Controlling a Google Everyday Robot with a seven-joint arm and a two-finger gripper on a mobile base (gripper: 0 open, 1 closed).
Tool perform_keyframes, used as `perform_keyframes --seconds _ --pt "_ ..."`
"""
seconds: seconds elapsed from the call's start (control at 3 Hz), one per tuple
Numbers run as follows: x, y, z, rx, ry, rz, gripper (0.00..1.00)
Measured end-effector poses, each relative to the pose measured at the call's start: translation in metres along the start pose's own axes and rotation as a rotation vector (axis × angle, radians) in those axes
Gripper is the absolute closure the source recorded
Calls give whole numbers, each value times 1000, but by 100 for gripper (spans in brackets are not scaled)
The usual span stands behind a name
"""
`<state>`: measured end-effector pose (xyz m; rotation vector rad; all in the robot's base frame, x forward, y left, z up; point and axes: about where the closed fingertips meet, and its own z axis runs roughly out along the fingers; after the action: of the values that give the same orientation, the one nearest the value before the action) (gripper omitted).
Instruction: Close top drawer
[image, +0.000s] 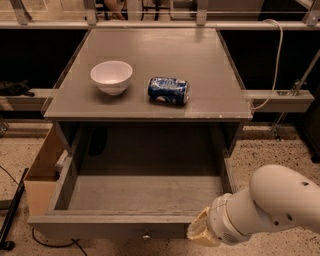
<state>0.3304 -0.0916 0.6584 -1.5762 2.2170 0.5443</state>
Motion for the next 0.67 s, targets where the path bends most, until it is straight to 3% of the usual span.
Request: perform_keyframes --seconds 0.67 --pt "0 0 0 0 0 0 35"
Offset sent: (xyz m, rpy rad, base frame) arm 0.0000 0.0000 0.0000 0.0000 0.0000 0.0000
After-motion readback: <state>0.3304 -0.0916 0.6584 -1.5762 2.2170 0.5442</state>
